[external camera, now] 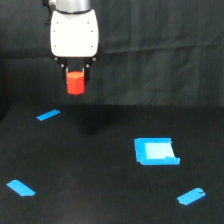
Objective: Pick up the red object from the table
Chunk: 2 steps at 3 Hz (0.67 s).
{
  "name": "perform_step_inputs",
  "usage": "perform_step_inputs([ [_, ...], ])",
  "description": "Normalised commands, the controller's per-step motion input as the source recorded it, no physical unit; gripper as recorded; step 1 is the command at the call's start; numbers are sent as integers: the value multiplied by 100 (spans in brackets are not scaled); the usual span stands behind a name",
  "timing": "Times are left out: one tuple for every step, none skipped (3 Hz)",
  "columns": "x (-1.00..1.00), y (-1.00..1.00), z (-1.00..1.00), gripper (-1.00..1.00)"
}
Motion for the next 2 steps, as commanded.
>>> perform_step_inputs([
  [2, -3, 11, -100],
  [0, -3, 12, -100],
])
